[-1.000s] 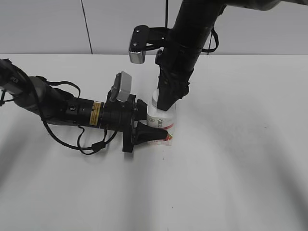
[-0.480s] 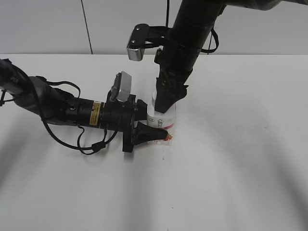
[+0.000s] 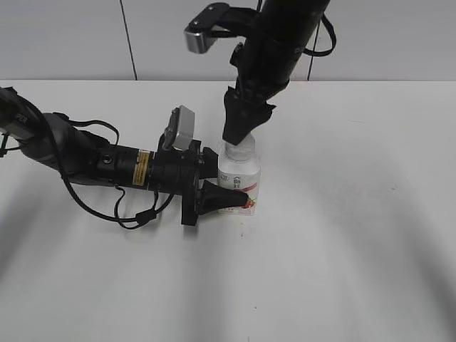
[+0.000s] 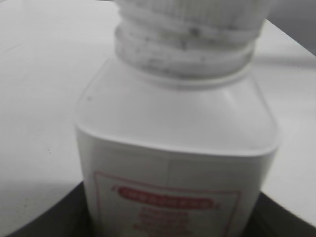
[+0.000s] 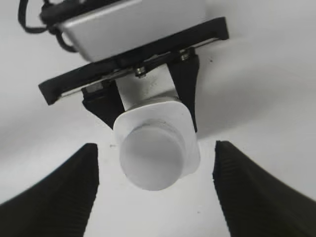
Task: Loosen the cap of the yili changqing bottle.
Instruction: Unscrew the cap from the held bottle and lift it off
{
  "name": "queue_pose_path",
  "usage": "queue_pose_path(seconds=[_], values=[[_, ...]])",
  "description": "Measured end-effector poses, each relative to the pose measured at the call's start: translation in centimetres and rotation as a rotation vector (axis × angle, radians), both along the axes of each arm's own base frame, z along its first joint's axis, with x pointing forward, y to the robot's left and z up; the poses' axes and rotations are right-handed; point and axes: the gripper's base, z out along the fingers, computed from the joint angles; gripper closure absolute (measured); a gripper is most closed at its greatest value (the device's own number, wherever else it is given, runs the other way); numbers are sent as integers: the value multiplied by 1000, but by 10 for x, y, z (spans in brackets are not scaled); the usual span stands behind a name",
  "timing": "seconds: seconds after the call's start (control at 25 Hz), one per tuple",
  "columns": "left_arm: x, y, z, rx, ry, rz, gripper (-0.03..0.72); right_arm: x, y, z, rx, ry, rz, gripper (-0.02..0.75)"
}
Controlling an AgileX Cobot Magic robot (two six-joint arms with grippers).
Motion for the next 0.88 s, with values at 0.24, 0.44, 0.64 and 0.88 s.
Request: queue_pose_path(seconds=[0.24, 0.44, 0.64, 0.88], values=[[0, 0, 0, 0, 0, 0, 285, 2, 0, 8, 18, 113, -370, 172], [0, 0, 0, 0, 0, 0, 285, 3, 0, 8, 30, 233, -679, 172], [0, 0, 0, 0, 0, 0, 285, 3, -2, 8, 28, 312, -927, 172], [0, 0, 0, 0, 0, 0, 285, 5, -5, 7, 15, 336, -1082, 172]])
